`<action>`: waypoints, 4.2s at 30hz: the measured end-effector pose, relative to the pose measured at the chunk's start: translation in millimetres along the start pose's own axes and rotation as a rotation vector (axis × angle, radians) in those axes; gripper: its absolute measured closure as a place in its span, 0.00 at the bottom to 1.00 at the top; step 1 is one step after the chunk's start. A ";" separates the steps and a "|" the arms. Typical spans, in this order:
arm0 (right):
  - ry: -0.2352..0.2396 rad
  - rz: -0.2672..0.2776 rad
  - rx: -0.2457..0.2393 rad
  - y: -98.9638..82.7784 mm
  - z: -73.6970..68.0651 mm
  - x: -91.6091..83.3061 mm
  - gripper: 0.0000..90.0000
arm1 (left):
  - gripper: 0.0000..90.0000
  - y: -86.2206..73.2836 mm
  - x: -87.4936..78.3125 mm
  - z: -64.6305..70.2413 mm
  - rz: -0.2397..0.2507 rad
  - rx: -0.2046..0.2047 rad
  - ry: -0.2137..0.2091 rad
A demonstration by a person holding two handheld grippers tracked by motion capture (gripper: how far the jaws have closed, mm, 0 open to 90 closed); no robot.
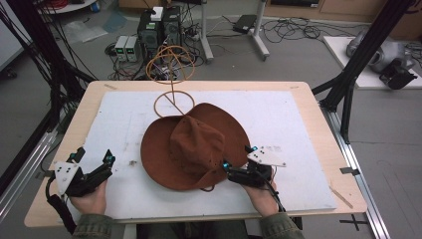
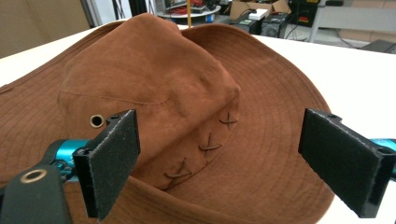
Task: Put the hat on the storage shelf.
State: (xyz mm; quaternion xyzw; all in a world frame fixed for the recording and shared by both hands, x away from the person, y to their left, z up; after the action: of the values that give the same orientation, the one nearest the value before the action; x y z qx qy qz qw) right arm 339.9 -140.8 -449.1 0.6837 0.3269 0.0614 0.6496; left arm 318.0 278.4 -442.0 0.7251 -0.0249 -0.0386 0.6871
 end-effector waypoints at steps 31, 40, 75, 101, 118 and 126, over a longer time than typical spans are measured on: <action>0.046 -0.048 0.037 -15.3 -45.0 33.4 0.13 | 0.16 -1.3 -1.2 -7.1 0.000 -0.037 0.012; 0.060 -0.038 0.005 -14.6 -55.7 37.1 0.13 | 0.16 -2.2 -0.5 -8.8 -0.001 -0.052 0.013; 0.015 -0.069 0.020 -12.8 -67.6 48.1 0.95 | 0.16 -3.1 0.7 -10.2 -0.002 -0.072 0.010; -0.031 0.076 -0.065 -1.0 -68.7 25.9 0.98 | 0.16 -3.7 2.3 -7.0 -0.005 -0.070 -0.004; -0.038 0.292 -0.033 30.3 -57.2 -0.8 0.98 | 0.16 -3.1 1.9 -7.1 0.002 -0.075 -0.007; -0.026 0.362 -0.034 43.2 -53.7 -9.4 0.98 | 0.16 -3.2 1.8 -7.3 0.000 -0.075 -0.008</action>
State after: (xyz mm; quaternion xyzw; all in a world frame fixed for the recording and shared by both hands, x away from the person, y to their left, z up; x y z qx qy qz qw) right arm 321.1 -97.7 -397.8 0.7211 0.1889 0.1739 0.6435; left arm 320.3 285.6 -444.9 0.6988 -0.0263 -0.0425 0.7136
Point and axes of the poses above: each handheld gripper's, and its own axes: x roughly forward along the jaws, y roughly out of its top, z roughly to its right, the point moved 8 cm from there along x, roughly forward along the jaws, and after that the axes turned 6 degrees about x, right-handed, at the moved point
